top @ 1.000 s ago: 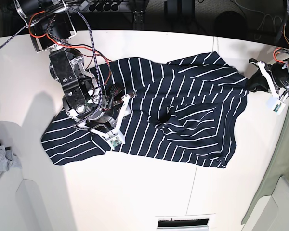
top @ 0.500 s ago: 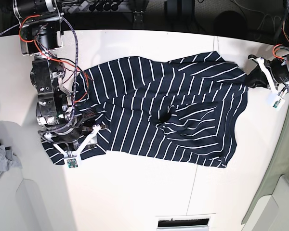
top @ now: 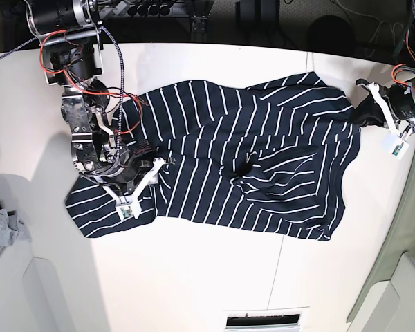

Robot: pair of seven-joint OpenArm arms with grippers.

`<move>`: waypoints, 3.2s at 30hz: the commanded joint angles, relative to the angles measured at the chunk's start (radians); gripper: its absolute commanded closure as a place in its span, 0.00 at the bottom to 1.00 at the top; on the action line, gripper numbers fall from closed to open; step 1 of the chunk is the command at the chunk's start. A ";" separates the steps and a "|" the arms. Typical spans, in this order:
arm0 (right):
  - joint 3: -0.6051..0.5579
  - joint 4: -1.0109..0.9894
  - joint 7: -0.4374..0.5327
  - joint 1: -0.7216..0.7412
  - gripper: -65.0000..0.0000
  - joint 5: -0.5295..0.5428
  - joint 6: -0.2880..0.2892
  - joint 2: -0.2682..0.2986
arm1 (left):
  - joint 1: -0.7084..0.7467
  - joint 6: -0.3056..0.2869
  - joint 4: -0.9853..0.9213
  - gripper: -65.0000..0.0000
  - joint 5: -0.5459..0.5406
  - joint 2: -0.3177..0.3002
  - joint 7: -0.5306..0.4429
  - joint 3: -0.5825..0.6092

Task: Layout the t-shirt on the table in an organized manner, then fold the t-shirt properly
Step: 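Grasp the shirt edge with the right gripper and drag it outward, then press the right gripper on the shirt and grasp the middle with the left gripper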

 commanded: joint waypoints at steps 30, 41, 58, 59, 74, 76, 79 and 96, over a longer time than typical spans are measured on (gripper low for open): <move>0.436 0.733 -0.257 -0.442 1.00 0.011 0.014 0.257 | 0.043 -0.005 0.014 1.00 -0.224 -0.078 0.122 -0.081; 0.705 0.783 -0.231 -0.717 1.00 0.147 0.056 0.256 | 0.053 -0.005 0.014 1.00 -0.316 -0.132 0.237 -0.081; 0.702 0.743 -0.093 -0.591 0.43 0.262 0.003 0.219 | 0.041 -0.005 0.014 0.58 -0.373 -0.146 0.181 -0.081; 0.698 0.725 -0.093 -0.560 0.43 0.262 0.003 0.209 | 0.039 -0.005 0.014 0.57 -0.373 -0.146 0.165 -0.081; 0.427 0.190 -0.006 -0.087 0.43 0.058 -0.044 0.032 | -0.072 -0.005 0.014 0.44 -0.282 -0.103 0.085 -0.063; 0.399 0.140 0.020 -0.055 0.43 -0.021 -0.108 0.010 | -0.072 -0.005 0.014 0.44 -0.282 -0.103 0.079 -0.063; 0.348 0.077 0.056 -0.032 0.43 -0.091 -0.163 0.005 | -0.071 -0.005 0.014 0.44 -0.280 -0.103 0.081 -0.063; 0.220 0.023 0.084 -0.019 0.95 -0.260 -0.319 0.012 | -0.072 -0.005 0.101 0.44 -0.274 -0.101 0.073 -0.063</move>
